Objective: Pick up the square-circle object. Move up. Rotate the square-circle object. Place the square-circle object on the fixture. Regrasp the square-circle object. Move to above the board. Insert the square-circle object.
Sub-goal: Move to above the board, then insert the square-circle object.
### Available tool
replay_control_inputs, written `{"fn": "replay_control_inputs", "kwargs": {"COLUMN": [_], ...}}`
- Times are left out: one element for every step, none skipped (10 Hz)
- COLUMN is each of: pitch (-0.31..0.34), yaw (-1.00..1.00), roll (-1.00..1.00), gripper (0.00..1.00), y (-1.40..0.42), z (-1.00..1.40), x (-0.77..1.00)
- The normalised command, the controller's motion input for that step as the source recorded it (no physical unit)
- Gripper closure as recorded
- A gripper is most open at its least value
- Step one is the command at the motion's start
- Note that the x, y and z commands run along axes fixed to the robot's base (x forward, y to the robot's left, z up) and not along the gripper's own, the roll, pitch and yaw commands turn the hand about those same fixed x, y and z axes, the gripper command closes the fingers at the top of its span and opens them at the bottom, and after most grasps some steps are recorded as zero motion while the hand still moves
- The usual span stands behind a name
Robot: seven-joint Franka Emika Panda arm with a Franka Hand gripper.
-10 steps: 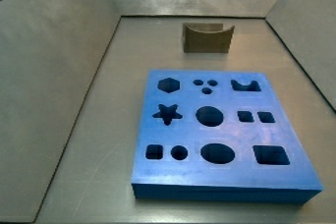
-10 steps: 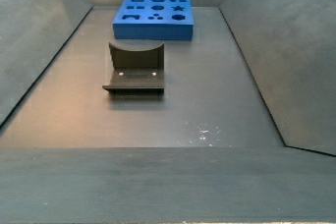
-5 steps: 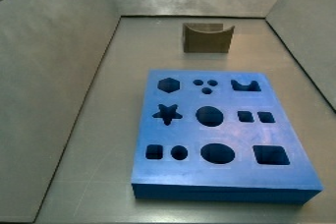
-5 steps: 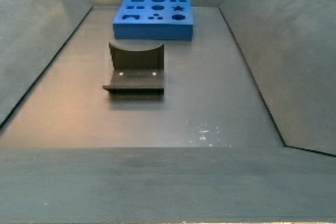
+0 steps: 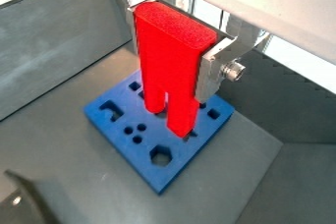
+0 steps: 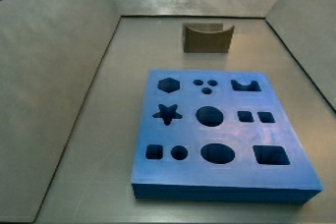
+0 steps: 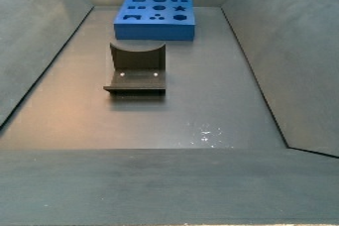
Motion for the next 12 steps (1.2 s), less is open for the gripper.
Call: {"fn": "replay_control_inputs", "kwargs": {"pitch": [0.112,0.0,0.0,-0.016,-0.016,-0.019,-0.03,-0.029,-0.023,-0.021,-0.026,-0.034], "yaw": [0.01,0.0,0.0,0.0,0.03,0.01,0.05,0.15,0.23,0.28,0.3,0.31], "roll": [0.08,0.0,0.0,0.0,-0.03,-0.03,-0.04,-0.05,-0.04,-0.03,-0.01,0.0], "gripper": [1.0,1.0,1.0,1.0,1.0,1.0,1.0,1.0,1.0,1.0,1.0,1.0], "y": [-0.19,-0.02,-0.06,-0.07,-0.08,-0.13,-0.17,-0.17,-0.18,-0.21,-0.21,-0.24], "z": [0.02,0.0,-0.06,-0.16,-0.18,-0.18,-0.15,-0.15,-0.15,-0.17,-0.18,-0.19], "x": [0.13,0.0,0.0,0.0,0.0,0.0,0.0,0.0,0.0,0.0,0.0,0.0]}}
